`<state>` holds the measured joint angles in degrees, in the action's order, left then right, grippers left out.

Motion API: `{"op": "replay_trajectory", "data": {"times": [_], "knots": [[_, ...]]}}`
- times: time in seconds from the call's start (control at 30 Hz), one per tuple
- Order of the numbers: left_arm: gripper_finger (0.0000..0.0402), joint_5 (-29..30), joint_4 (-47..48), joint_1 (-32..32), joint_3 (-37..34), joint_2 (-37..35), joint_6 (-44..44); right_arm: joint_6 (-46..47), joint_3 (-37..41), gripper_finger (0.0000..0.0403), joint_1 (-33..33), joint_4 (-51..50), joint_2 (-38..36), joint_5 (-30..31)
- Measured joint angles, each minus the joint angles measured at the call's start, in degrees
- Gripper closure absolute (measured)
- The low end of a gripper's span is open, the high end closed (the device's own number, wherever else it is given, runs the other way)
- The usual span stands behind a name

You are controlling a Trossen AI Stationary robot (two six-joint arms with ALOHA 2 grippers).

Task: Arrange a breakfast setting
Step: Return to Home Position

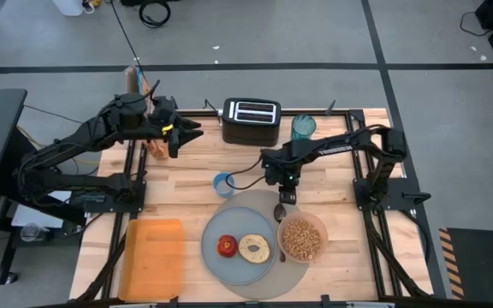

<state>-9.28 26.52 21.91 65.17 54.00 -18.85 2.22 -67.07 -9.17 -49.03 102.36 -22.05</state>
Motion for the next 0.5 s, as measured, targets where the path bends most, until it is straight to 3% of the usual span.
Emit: {"op": "replay_trajectory", "data": {"times": [0.5], "knots": [[0.023, 0.1, -0.2, 0.2, 0.0, -7.6, 0.2, 5.0, 0.0, 0.0344, -7.2, 5.1, -12.0, 2.7]]}}
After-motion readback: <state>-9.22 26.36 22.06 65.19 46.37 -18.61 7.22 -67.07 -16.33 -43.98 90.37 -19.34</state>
